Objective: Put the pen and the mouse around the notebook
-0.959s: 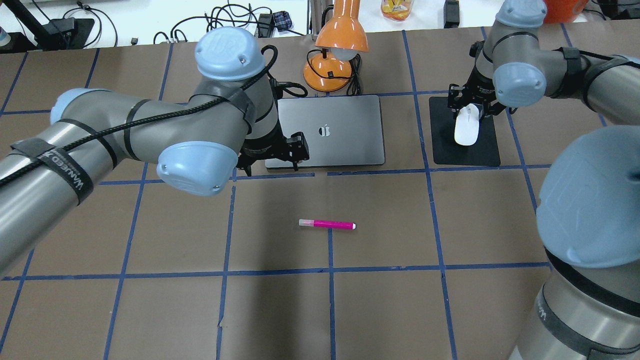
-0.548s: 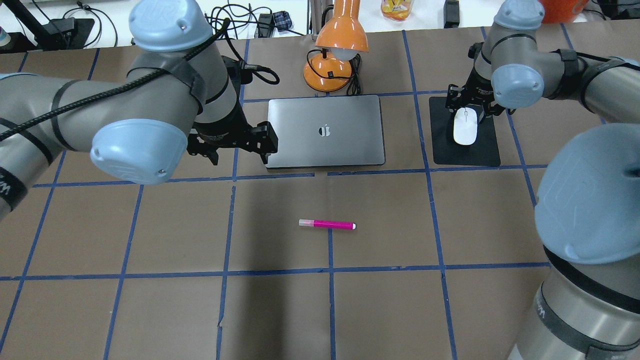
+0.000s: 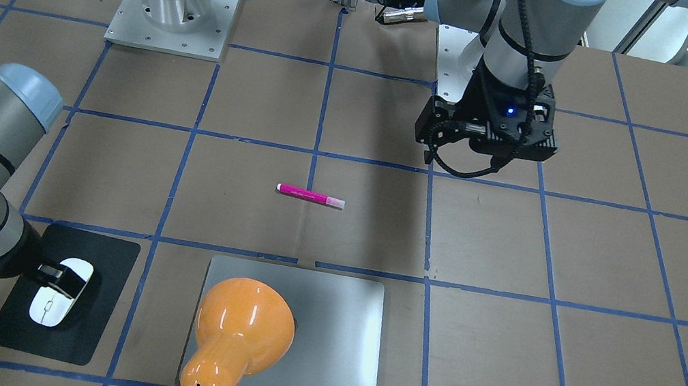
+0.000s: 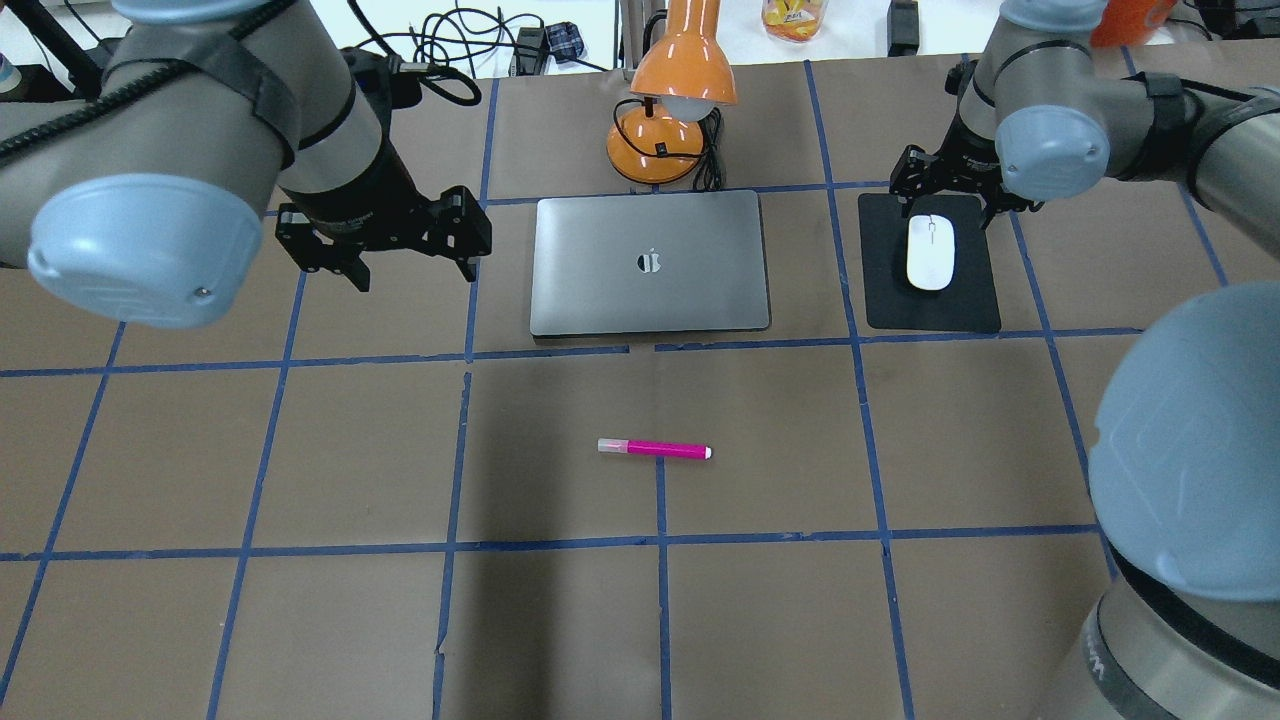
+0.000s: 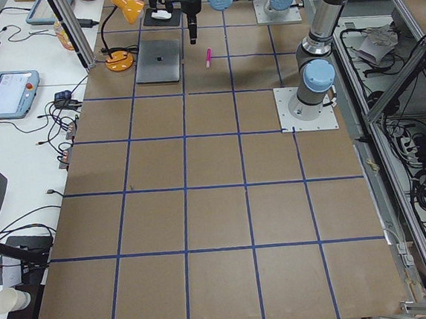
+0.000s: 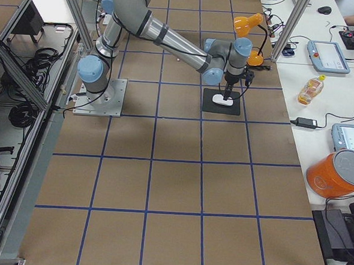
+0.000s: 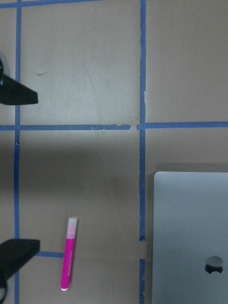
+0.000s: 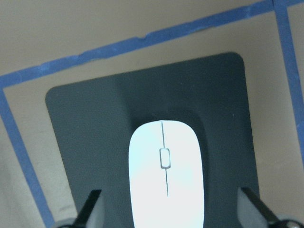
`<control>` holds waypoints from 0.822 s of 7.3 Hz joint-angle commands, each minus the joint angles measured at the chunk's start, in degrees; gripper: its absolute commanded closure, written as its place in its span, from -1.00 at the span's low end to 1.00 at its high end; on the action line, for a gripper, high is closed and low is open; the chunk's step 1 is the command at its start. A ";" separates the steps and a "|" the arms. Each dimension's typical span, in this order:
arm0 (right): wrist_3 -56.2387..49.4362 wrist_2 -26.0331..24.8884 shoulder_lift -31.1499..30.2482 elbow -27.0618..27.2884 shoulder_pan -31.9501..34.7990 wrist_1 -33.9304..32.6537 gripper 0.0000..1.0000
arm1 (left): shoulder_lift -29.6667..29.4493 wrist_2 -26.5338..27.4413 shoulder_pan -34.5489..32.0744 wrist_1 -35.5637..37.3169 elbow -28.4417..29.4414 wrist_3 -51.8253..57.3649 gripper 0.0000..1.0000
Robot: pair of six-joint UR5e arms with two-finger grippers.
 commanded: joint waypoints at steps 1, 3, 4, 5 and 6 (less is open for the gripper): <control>-0.06 0.11 -10.87 0.41 1.54 12.11 -1.00 | 0.79 -0.34 1.88 -3.14 1.70 0.37 -1.00; -1.64 0.47 -19.58 0.32 5.04 22.21 -1.00 | 0.54 -0.44 1.62 -2.97 2.48 0.90 -1.00; -1.65 0.72 -23.89 0.06 5.85 28.53 -1.00 | 0.62 -0.52 1.53 -2.35 2.67 0.90 -1.00; -1.73 0.64 -27.84 0.49 5.77 31.12 -1.00 | 1.14 -0.52 1.53 -2.78 2.67 0.81 -1.00; -1.65 0.38 -29.71 0.85 5.68 32.10 -1.00 | 0.89 -0.87 1.97 -2.35 2.84 0.03 -1.00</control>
